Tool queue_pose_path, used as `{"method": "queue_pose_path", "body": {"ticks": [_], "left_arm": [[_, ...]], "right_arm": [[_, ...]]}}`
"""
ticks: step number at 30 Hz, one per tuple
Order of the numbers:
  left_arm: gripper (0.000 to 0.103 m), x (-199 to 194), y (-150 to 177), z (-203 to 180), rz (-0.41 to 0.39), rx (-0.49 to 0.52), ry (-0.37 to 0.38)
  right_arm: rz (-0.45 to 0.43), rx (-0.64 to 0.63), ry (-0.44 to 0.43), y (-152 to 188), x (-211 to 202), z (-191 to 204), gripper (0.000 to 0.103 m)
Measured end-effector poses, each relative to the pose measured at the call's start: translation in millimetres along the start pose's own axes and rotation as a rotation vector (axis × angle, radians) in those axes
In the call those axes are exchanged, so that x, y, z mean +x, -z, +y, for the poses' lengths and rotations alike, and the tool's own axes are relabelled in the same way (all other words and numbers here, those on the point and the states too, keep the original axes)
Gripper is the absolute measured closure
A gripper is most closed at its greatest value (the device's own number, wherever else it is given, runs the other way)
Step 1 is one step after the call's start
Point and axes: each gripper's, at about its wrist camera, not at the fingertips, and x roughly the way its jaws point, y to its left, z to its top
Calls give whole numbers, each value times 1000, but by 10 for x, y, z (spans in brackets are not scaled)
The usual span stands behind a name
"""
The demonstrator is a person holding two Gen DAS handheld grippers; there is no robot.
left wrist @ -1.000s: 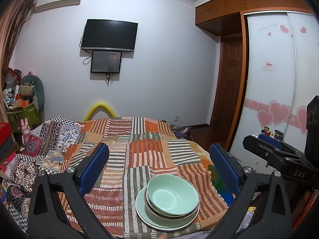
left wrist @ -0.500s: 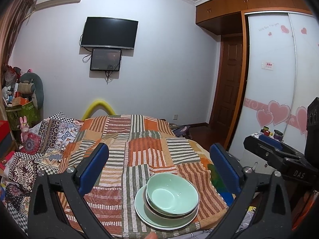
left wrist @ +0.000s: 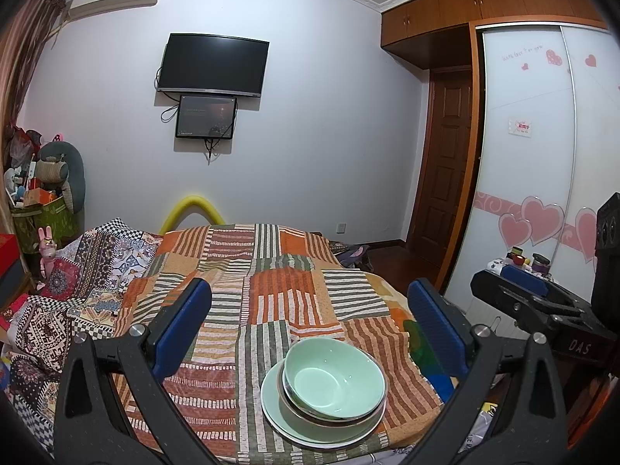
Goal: Organize plates and bowls
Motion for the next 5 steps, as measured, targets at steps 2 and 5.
{"method": "queue_pose_path", "body": {"ticks": [2,5], "left_arm": [[0,4,3,-4,3,-2,7],[0,14,8,-18,7,3,8]], "right_arm": [[2,0,-1,-3,9,7,0],[5,0,-5,-3,17,13,0]]}}
